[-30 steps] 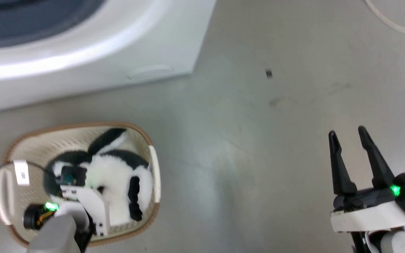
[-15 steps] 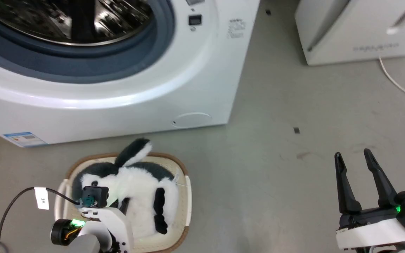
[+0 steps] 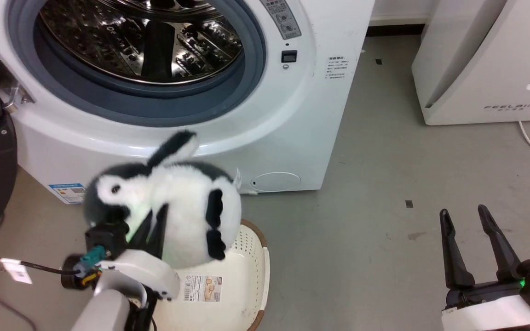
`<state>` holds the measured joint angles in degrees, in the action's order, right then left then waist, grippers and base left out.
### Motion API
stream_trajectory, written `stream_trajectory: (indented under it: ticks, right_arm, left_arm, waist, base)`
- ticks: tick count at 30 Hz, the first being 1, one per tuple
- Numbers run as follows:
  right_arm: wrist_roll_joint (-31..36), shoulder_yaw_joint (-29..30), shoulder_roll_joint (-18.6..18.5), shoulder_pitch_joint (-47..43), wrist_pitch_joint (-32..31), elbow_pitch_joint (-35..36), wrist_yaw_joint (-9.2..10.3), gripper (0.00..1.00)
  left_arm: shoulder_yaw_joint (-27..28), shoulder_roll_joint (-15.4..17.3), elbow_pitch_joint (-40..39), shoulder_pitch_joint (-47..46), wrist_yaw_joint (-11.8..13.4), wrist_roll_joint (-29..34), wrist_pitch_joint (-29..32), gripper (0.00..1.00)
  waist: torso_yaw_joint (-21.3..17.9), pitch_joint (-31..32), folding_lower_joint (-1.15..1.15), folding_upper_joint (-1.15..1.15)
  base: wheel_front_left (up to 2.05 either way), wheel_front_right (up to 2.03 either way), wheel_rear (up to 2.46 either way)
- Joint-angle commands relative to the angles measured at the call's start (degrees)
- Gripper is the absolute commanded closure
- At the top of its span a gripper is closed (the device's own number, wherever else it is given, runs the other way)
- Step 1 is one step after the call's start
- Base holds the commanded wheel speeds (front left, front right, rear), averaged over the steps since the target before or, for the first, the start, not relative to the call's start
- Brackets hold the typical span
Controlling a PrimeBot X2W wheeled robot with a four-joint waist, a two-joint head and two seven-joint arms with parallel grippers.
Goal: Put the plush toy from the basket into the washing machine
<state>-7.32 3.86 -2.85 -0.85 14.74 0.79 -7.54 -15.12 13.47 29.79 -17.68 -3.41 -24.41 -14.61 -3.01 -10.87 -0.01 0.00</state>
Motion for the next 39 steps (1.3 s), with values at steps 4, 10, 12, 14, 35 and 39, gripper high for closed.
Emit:
stream_trajectory:
  ticks: [4,10,12,14,35,39]
  right_arm:
    - [0.2,-0.3,0.0,0.2,0.3,1.1,0.05,0.00]
    - [-1.3,-0.4,0.0,2.2,0.3,2.6,0.05,0.00]
    - [-1.8,-0.7,0.0,3.1,0.3,3.4,0.05,0.00]
    - [-2.2,-1.0,0.0,3.9,0.3,4.2,0.05,0.00]
    - [-9.0,-4.8,0.0,10.6,0.3,7.0,0.05,0.00]
    - [-10.0,-5.8,0.0,11.5,0.3,7.2,0.05,0.00]
  left_arm:
    - [4.2,0.1,-7.9,0.0,0.1,2.3,-0.4,1.00]
    - [9.8,0.6,-15.1,-4.5,0.0,3.5,-0.4,1.00]
    - [11.1,1.3,-16.3,-7.0,-0.1,3.7,-0.4,1.00]
    - [11.8,2.6,-16.6,-9.9,-0.4,4.0,-0.4,1.00]
    - [13.4,21.3,-3.2,-54.1,-2.1,7.9,13.2,1.00]
    - [11.3,23.6,2.9,-61.5,-2.4,10.4,15.0,1.00]
  waist:
    - [-1.3,-1.8,0.01,0.00]
    - [-4.1,-6.6,0.01,0.00]
    - [-5.2,-8.7,0.01,0.00]
    - [-6.4,-10.9,0.01,0.00]
    - [-17.1,-31.6,0.01,0.00]
    - [-18.4,-34.2,0.01,0.00]
  base:
    - [0.00,0.00,0.00]
    - [0.00,0.00,0.00]
    - [0.00,0.00,0.00]
    - [0.00,0.00,0.00]
    - [0.00,0.00,0.00]
    - [0.00,0.00,0.00]
